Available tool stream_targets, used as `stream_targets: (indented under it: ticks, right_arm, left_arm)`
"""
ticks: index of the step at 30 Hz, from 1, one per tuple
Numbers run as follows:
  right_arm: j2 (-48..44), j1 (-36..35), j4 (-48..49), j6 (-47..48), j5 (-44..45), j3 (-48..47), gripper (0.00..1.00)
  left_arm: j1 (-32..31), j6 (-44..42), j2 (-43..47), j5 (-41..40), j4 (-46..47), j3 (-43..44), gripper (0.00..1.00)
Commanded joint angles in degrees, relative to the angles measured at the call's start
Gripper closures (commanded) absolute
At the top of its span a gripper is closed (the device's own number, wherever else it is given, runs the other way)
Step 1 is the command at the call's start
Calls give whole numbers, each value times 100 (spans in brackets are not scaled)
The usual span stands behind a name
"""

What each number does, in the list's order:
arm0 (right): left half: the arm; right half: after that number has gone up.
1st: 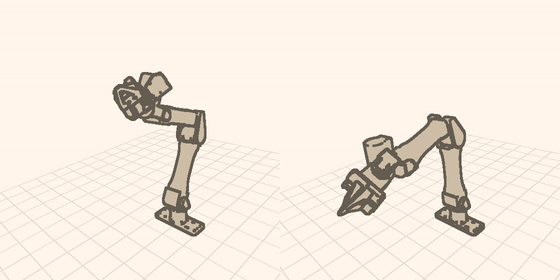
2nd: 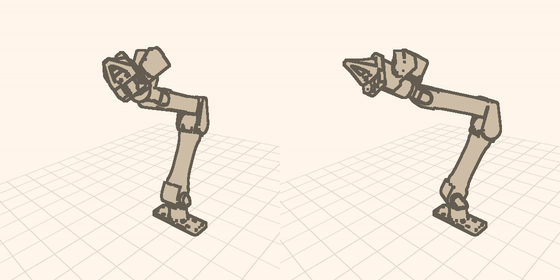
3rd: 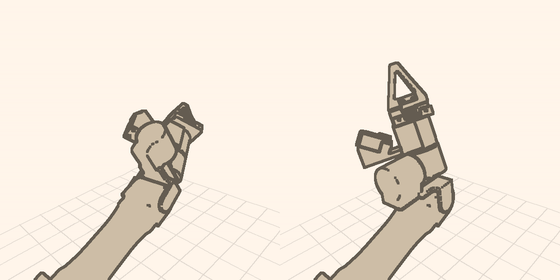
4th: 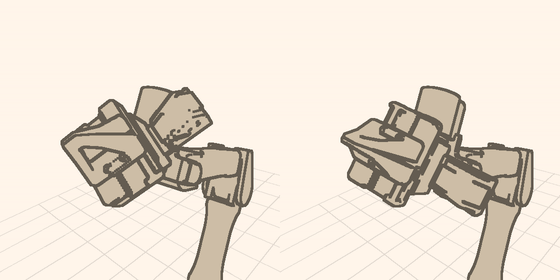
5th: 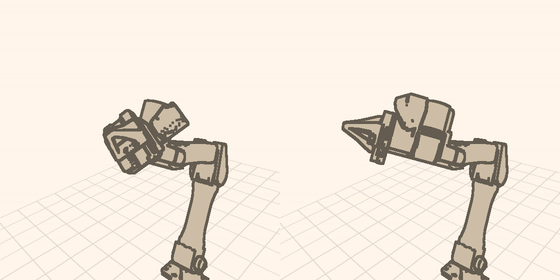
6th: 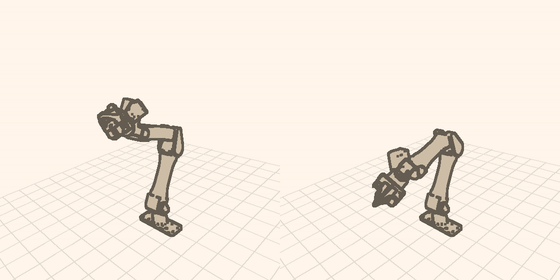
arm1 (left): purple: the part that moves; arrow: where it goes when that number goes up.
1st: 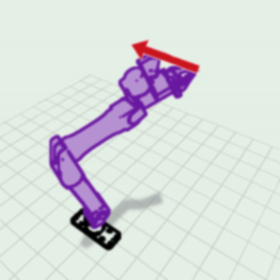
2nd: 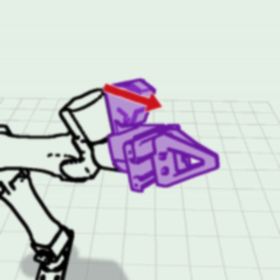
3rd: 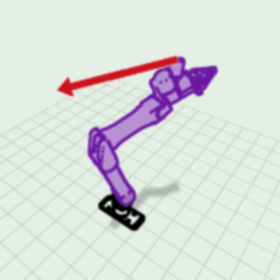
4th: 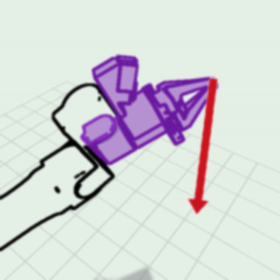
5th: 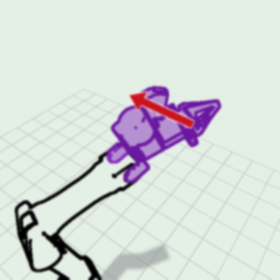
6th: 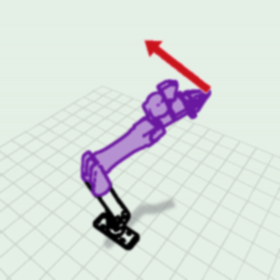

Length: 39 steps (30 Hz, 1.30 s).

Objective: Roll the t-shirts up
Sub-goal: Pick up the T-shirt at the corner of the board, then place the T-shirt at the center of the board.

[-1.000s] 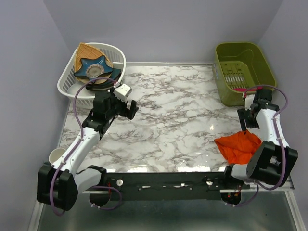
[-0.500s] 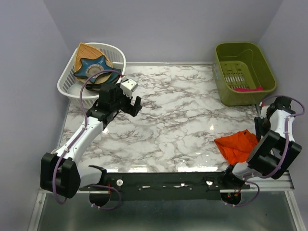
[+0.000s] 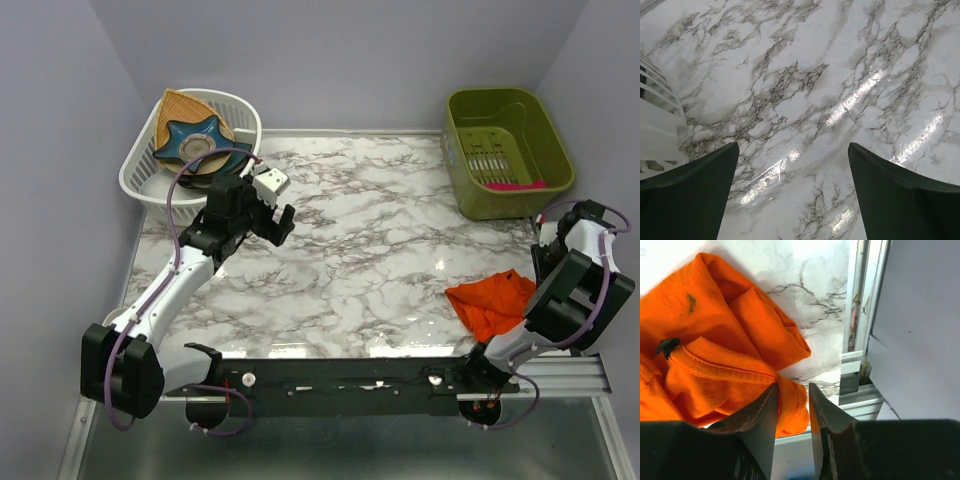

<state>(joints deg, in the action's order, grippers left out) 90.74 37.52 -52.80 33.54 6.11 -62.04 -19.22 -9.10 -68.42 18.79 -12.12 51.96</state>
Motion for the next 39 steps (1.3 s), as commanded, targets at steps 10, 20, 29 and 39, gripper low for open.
stream_targets:
  ticks: [10,20,29,39]
  right_arm:
    - [-284,36,-248,276,13,-141,97]
    - [-2700,-2553,-950,1190,-1163,-1220,99]
    - [-1738,-5481,-1339,575,-2325,-5840,99]
    - [-909,-6503,1638,1339,-992,-7150,99]
  left_arm:
    - [-20,-39,259,-138,263,-292,1]
    - [-20,-21,523,-762,325,-468,1]
    - [409,453,1261,-1466,799,-723,1]
    - [867,532,1709,-1307,992,-740,1]
